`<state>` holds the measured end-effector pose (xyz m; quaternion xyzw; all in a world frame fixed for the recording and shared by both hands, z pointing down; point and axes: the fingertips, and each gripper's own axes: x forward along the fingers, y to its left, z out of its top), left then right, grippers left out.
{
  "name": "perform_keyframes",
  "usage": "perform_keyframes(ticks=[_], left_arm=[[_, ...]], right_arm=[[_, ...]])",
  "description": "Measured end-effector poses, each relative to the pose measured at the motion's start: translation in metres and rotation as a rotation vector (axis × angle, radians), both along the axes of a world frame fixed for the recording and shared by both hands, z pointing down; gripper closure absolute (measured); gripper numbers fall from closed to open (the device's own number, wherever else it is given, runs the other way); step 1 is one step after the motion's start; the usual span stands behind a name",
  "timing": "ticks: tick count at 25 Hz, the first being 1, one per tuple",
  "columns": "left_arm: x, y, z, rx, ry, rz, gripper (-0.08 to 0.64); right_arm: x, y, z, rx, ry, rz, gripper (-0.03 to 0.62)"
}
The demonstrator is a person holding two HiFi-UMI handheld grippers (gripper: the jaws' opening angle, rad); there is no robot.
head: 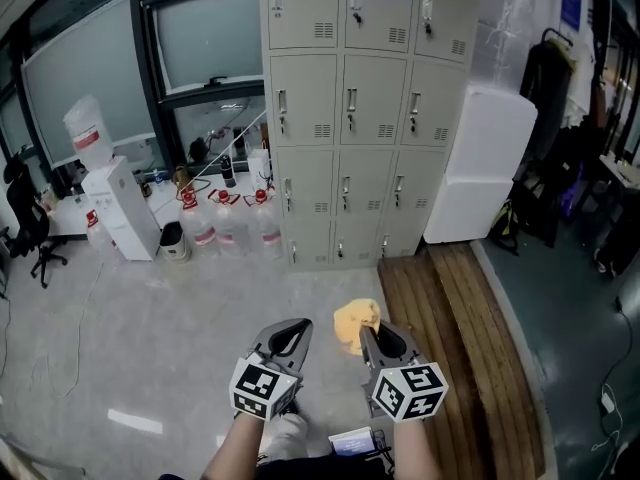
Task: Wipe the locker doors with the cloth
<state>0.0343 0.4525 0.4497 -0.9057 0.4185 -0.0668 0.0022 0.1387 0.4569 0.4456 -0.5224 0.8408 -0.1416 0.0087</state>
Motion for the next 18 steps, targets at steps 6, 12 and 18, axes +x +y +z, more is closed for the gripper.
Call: perform_keyframes(ticks=[6, 12, 18], left_arm=[[-0.011, -0.074, 0.011, -0.033, 0.022, 0.021, 0.540], [-0.024, -0.161, 0.005, -0.024, 0.040, 0.055, 0.540], [-0.059, -0.227, 0.001, -0.028, 0.032, 0.073, 0.540]], right_arm=[[-0.004, -0.064, 0.014, -0.039, 0.035, 0.046, 0.522], [-0.017, -0.149, -0.005, -0.015, 0.067, 0.088, 0.522], [-0.050, -0.215, -0.001, -0.034, 0.080, 0.101, 0.522]])
